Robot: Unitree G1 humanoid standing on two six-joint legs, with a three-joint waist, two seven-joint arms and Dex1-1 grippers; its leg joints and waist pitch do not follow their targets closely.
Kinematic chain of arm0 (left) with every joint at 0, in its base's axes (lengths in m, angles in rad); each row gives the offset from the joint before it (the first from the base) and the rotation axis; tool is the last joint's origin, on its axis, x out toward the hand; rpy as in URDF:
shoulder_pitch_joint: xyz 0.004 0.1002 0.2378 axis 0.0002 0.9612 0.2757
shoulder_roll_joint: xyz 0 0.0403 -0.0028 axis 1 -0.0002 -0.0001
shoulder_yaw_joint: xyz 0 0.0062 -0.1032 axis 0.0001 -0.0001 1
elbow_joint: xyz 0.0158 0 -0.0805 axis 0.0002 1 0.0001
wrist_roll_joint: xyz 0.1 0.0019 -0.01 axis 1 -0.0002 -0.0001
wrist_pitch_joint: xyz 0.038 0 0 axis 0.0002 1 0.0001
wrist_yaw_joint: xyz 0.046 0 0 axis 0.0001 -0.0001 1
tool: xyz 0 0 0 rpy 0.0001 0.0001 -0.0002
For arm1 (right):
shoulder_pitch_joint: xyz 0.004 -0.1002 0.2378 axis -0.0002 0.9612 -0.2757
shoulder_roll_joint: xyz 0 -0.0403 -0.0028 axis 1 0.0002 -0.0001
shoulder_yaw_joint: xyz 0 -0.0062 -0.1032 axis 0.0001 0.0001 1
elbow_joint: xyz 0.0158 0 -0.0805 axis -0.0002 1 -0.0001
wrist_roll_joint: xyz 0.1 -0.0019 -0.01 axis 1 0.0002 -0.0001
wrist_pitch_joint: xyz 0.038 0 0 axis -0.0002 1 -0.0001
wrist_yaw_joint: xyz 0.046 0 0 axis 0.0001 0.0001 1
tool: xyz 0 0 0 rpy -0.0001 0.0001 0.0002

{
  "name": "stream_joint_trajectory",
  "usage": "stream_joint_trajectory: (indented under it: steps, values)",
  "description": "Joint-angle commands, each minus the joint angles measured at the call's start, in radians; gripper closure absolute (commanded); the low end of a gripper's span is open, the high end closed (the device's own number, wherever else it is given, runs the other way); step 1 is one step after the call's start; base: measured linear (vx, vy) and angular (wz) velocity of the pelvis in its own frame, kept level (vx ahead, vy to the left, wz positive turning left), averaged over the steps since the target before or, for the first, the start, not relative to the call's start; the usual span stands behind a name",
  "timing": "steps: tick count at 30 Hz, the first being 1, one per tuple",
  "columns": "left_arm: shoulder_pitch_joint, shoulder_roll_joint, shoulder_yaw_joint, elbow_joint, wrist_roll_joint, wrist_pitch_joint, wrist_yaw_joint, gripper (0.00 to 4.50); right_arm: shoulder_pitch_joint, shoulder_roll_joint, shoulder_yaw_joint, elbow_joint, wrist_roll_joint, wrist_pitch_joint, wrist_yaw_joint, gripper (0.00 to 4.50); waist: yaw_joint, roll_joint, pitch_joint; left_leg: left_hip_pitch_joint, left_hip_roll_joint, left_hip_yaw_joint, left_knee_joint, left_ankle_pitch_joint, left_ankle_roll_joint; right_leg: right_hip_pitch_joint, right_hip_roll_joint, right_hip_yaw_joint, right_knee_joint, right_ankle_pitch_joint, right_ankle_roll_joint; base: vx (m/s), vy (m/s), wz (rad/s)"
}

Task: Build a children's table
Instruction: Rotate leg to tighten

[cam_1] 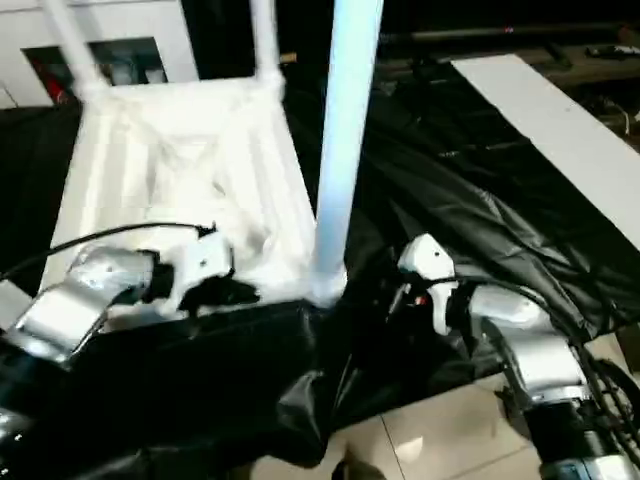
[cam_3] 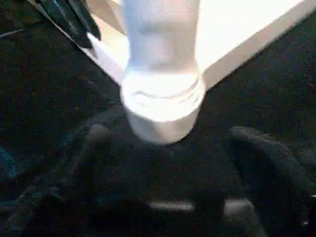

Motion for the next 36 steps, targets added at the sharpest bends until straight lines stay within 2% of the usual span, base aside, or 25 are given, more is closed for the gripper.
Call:
stream_joint_trajectory:
  steps: [1, 3, 5, 10, 15, 20, 23, 25, 27, 30, 36]
  values:
    - [0.03, 0.002, -0.061, -0.017, 0.003, 0.023, -0.037, 4.5, -0.004, 0.004, 0.015, -0.029, -0.002, -0.014, 0.015, 0.44, 0.0, 0.001, -0.057, 0.022, 0.038, 0.002, -0.05, -0.044, 0.146, 0.051, -0.045, 0.04, -0.047, 0.038, -0.321, 0.0, 0.0, 0.0]
    - [0.035, 0.0, -0.065, -0.036, -0.006, 0.037, -0.041, 4.5, -0.007, 0.015, 0.018, -0.031, 0.001, -0.014, 0.014, 0.44, 0.004, 0.001, -0.056, 0.025, 0.038, 0.006, -0.052, -0.071, 0.116, 0.048, -0.042, 0.042, -0.047, 0.017, -0.312, 0.0, 0.0, 0.0]
    - [0.038, -0.008, -0.071, -0.043, -0.004, 0.039, -0.041, 4.5, -0.013, 0.028, 0.022, -0.025, -0.002, -0.018, 0.017, 0.44, 0.004, -0.001, -0.057, 0.021, 0.037, 0.005, -0.052, -0.079, 0.106, 0.049, -0.043, 0.043, -0.046, 0.01, -0.304, 0.0, 0.0, 0.0]
    - [0.04, -0.02, -0.079, -0.044, 0.003, 0.035, -0.038, 4.5, -0.027, 0.04, 0.056, 0.005, -0.023, -0.045, 0.026, 0.44, 0.004, -0.003, -0.059, 0.021, 0.033, 0.008, -0.051, -0.108, 0.085, 0.048, -0.043, 0.048, -0.049, -0.023, -0.283, 0.0, 0.0, 0.0]
    - [0.042, -0.022, -0.077, -0.043, 0.008, 0.042, -0.032, 4.5, -0.035, 0.043, 0.074, 0.027, -0.033, -0.058, 0.034, 0.44, 0.005, -0.004, -0.063, 0.018, 0.031, 0.008, -0.047, -0.068, 0.1, 0.05, -0.04, 0.049, -0.042, 0.04, -0.287, 0.0, 0.0, 0.0]
    - [0.046, -0.018, -0.076, -0.05, 0.006, 0.051, -0.028, 4.5, -0.045, 0.061, 0.067, 0.04, -0.027, -0.062, 0.036, 0.89, 0.004, -0.005, -0.064, 0.018, 0.03, 0.009, -0.045, -0.071, 0.107, 0.049, -0.041, 0.049, -0.042, 0.027, -0.289, 0.0, 0.0, 0.0]
    - [0.048, -0.016, -0.078, -0.05, 0.006, 0.051, -0.028, 4.5, -0.047, 0.063, 0.068, 0.045, -0.026, -0.067, 0.039, 1.0, 0.005, -0.005, -0.065, 0.018, 0.03, 0.009, -0.044, -0.053, 0.111, 0.05, -0.04, 0.05, -0.039, 0.047, -0.29, 0.0, 0.0, 0.0]
    - [0.051, -0.015, -0.078, -0.048, 0.007, 0.051, -0.03, 4.5, -0.046, 0.065, 0.071, 0.048, -0.025, -0.072, 0.041, 1.32, 0.005, -0.005, -0.066, 0.018, 0.029, 0.009, -0.042, -0.04, 0.12, 0.051, -0.039, 0.049, -0.037, 0.071, -0.294, 0.0, 0.0, 0.0]
    - [0.053, -0.014, -0.079, -0.048, 0.009, 0.052, -0.033, 4.5, -0.045, 0.065, 0.074, 0.05, -0.022, -0.074, 0.042, 1.37, 0.005, -0.006, -0.066, 0.017, 0.029, 0.009, -0.042, -0.041, 0.122, 0.051, -0.039, 0.049, -0.037, 0.071, -0.296, 0.0, 0.0, 0.0]
    - [0.053, -0.015, -0.079, -0.045, 0.011, 0.052, -0.034, 4.5, -0.04, 0.065, 0.077, 0.047, -0.02, -0.075, 0.046, 1.74, 0.005, -0.004, -0.066, 0.018, 0.03, 0.008, -0.042, -0.045, 0.121, 0.051, -0.039, 0.048, -0.037, 0.06, -0.295, 0.0, 0.0, 0.0]
    - [0.056, -0.033, -0.086, -0.022, 0.015, 0.063, -0.02, 4.5, -0.018, 0.087, 0.064, 0.05, -0.025, -0.083, 0.017, 1.88, 0.005, -0.001, -0.063, 0.019, 0.03, 0.009, -0.043, -0.063, 0.114, 0.05, -0.039, 0.049, -0.04, 0.051, -0.297, 0.0, 0.0, 0.0]
